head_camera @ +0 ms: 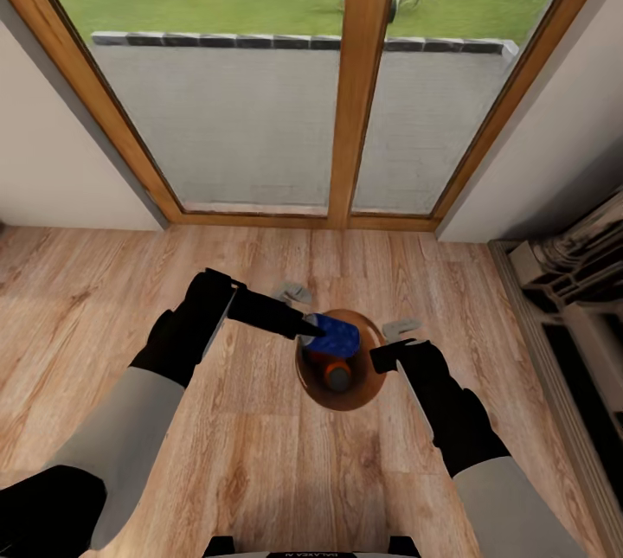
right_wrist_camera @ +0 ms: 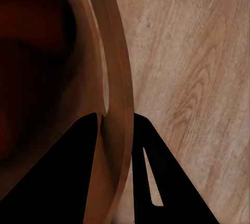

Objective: Put the three can of soda from the living room inside the tash can in the kitchen.

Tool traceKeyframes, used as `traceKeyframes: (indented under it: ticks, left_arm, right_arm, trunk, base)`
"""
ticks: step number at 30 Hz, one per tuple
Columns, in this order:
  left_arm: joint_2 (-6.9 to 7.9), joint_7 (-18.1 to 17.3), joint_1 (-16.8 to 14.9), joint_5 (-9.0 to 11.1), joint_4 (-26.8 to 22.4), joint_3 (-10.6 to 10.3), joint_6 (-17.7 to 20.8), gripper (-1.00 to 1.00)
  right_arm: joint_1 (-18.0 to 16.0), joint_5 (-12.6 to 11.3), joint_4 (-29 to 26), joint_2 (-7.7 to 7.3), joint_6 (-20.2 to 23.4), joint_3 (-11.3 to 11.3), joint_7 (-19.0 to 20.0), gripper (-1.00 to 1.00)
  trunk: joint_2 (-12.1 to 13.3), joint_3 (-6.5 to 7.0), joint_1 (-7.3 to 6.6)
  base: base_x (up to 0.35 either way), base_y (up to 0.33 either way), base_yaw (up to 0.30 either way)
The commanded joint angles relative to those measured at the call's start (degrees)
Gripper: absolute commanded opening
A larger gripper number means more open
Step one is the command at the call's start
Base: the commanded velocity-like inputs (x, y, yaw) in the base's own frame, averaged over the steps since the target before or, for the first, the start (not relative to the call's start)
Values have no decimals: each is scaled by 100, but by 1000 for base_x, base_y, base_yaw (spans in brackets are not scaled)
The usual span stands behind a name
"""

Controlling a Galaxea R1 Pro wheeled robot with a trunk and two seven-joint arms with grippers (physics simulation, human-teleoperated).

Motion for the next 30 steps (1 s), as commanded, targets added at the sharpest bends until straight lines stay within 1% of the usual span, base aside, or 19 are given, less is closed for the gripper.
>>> traceKeyframes:
  ticks: [1, 5, 7, 11, 14, 15, 16, 19, 20, 22, 23, 26, 28, 30]
  left_arm:
    - [-53, 179, 3, 1, 0, -26, 1, -100]
    - [-132, 662, 13, 0, 7, -72, 1, -100]
    - [-142, 790, 38, 0, 8, -76, 1, -100]
    - [-151, 874, 92, 0, 8, -93, 1, -100]
    - [-157, 921, 118, -3, 7, -224, 1, -100]
    - [-159, 957, 124, -5, 8, -309, 1, -100]
    - [-161, 1075, 131, -5, 8, -403, 1, -100]
    - [-170, 1222, 192, -2, 18, -451, 1, -100]
    - [-175, 1316, 279, -4, 35, -472, 1, -100]
    - [-179, 1437, 343, -3, 73, -496, 1, -100]
    - [-207, 1529, 374, -1, 136, -529, 1, -100]
    - [-221, 1562, 390, 0, 170, -551, 1, -100]
    - [-230, 1599, 432, 0, 244, -603, 1, -100]
    - [-235, 1697, 450, 3, 334, -647, 1, -100]
  right_arm:
    - [-2, -23, 0, 6, 0, 2, 19, -100]
    - [-2, -23, 12, 15, 1, 10, 19, -100]
    - [-2, -23, 14, 15, 2, 11, 19, -100]
    - [-2, -23, 15, 16, 2, 11, 19, -100]
    - [-2, -23, 16, 16, 2, 12, 19, -100]
    - [-2, -23, 16, 16, 2, 12, 19, -100]
    - [-2, -23, 18, 16, 2, 12, 19, -100]
    - [-2, -23, 22, 16, 2, 12, 19, -100]
    - [-2, -23, 23, 16, 2, 12, 19, -100]
    - [-2, -23, 24, 16, 2, 12, 19, -100]
    - [-2, -23, 25, 16, 2, 12, 19, -100]
    - [-2, -23, 25, 16, 2, 12, 19, -100]
    - [-2, -23, 25, 19, 2, 12, 19, -100]
    - [-2, -23, 25, 18, 2, 12, 19, -100]
  trunk:
    - [0, 0, 0]
    - [0, 0, 0]
    - [0, 0, 0]
    - [0, 0, 0]
    - [0, 0, 0]
    - [0, 0, 0]
    - [0, 0, 0]
    - [0, 0, 0]
    - [0, 0, 0]
    - [0, 0, 0]
    - [0, 0, 0]
    - [0, 0, 0]
    - [0, 0, 0]
    - [0, 0, 0]
  base:
    - [0, 0, 0]
    - [0, 0, 0]
    - [0, 0, 0]
    - [0, 0, 0]
    - [0, 0, 0]
    - [0, 0, 0]
    - [0, 0, 0]
    - [0, 0, 0]
    - [0, 0, 0]
    - [0, 0, 0]
    - [0, 0, 0]
    - [0, 0, 0]
    - [0, 0, 0]
    - [0, 0, 0]
